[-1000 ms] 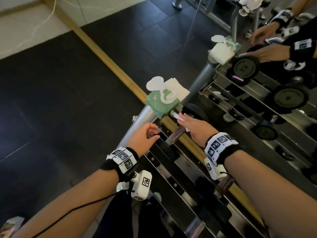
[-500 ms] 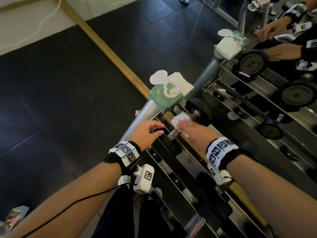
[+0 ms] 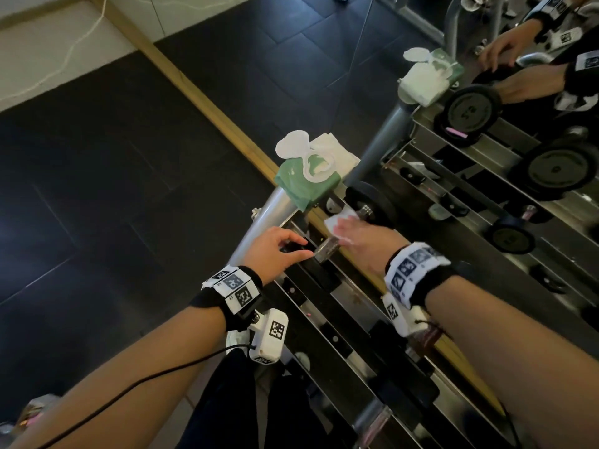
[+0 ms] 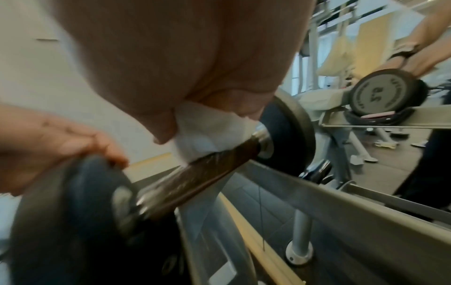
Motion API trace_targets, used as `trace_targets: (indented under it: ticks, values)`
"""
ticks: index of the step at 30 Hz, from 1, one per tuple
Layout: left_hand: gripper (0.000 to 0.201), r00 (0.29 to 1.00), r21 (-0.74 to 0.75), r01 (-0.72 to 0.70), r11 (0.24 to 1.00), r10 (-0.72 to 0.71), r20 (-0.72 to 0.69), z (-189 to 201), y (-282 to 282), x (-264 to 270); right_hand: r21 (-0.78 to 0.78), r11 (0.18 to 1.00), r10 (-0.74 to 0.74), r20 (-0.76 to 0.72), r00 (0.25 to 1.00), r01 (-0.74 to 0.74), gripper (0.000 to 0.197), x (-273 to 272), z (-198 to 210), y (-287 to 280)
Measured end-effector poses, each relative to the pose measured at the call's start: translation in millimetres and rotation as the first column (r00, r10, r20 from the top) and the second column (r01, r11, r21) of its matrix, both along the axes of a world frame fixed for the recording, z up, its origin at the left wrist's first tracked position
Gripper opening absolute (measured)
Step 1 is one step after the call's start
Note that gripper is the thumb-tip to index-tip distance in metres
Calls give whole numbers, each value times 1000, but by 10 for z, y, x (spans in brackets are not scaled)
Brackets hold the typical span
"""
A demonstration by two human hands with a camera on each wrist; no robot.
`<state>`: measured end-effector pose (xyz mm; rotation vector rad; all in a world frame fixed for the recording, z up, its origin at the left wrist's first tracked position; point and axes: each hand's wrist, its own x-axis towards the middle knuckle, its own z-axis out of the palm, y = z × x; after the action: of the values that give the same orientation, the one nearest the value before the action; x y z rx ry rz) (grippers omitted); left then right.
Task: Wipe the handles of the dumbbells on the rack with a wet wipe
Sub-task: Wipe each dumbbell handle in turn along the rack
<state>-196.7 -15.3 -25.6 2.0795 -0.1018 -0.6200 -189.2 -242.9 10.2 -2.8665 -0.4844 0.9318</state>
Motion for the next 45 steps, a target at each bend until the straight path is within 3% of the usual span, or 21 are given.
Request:
trace_targets:
  ticks: [5,8,11,13,16,18,21,24,29,32,36,38,41,45]
  values:
    - [26,1000,-2,6,1000,-6,-13,17,3,12,-19,997,-80,40,996,81,45,68,7,-16]
    - [30,1000,-7,2,1000,-2,-23,15,0,10,109,994,28,29,999,-31,48,-222,-116,140]
    - [32,1000,-1,-5,1000,5,-13,-4,6,5,87,977,197,-46,979,-193,59,-187,-148,129]
    - [31,1000,0,-1,1000,1,-23,-7,13,3,69,993,104,-54,993,-101,70,-9,-108,38]
    - [32,999,9,-3,1000,3,-35,-3,21,-3,13,999,39,-4,999,-39,64,145,-44,-65]
    - [35,999,3,-12,1000,12,-47,2,23,-13,-15,996,87,25,996,-86,59,72,-51,-30]
    - [38,999,1,-21,1000,21,-50,12,16,-34,63,986,154,8,988,-154,51,-204,-81,143]
    - [38,998,3,-18,1000,18,-57,25,28,-31,86,953,296,-55,954,-291,64,-238,-83,170]
    - [36,994,0,8,1000,-8,-104,36,49,-7,29,1000,7,67,998,-9,59,109,-60,-104]
    - [36,993,-6,-1,1000,0,-118,31,51,-5,31,999,-29,96,995,26,57,-13,-137,-101]
    - [30,993,-24,-9,1000,7,-116,37,37,2,-24,981,194,52,980,-193,69,-336,-248,93]
    - [29,993,-17,-6,1000,4,-114,44,37,18,21,979,203,30,979,-204,67,-325,-258,49]
    - [31,991,3,11,1000,-11,-134,45,46,37,157,987,-41,17,999,38,54,-128,-158,-115]
    - [31,989,-9,5,1000,-6,-148,48,48,30,74,992,-104,30,994,102,55,-42,-142,-184]
